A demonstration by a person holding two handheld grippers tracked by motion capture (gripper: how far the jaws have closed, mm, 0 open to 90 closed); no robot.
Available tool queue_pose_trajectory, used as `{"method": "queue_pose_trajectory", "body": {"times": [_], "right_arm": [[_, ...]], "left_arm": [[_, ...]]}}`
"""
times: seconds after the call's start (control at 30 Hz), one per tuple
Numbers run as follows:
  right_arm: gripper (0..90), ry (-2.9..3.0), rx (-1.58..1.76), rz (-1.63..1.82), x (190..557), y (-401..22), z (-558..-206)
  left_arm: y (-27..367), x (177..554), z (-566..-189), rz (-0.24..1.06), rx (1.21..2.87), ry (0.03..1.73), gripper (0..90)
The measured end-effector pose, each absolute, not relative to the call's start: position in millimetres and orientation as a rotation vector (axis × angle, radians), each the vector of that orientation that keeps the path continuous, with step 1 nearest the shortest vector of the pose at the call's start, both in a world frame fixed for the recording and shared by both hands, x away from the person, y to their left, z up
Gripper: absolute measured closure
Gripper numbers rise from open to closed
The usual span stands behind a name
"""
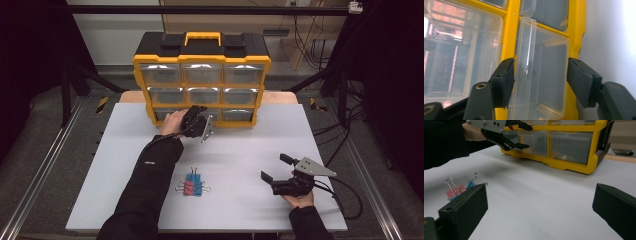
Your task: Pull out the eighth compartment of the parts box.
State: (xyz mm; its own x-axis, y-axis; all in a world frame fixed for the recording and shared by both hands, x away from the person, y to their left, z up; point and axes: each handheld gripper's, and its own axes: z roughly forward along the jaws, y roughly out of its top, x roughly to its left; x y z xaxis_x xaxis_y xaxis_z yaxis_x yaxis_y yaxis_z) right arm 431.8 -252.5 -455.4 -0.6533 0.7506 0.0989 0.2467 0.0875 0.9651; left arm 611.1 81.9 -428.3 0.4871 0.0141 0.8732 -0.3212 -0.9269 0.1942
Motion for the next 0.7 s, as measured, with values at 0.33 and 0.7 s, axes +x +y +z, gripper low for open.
{"method": "queue_pose_trajectory", "body": {"times": [0.33, 0.7], "right_arm": [[0.5, 1.945, 0.981, 1.593, 431.6, -252.7, -455.0], [0.5, 1.945, 0.983, 1.594, 431.6, -252.7, -454.7]], "left_arm": [[80.4, 607.8, -433.7, 1.547, 2.373, -0.301, 52.6], [77.9, 606.7, -437.7, 1.661, 2.329, -0.317, 68.3]]}}
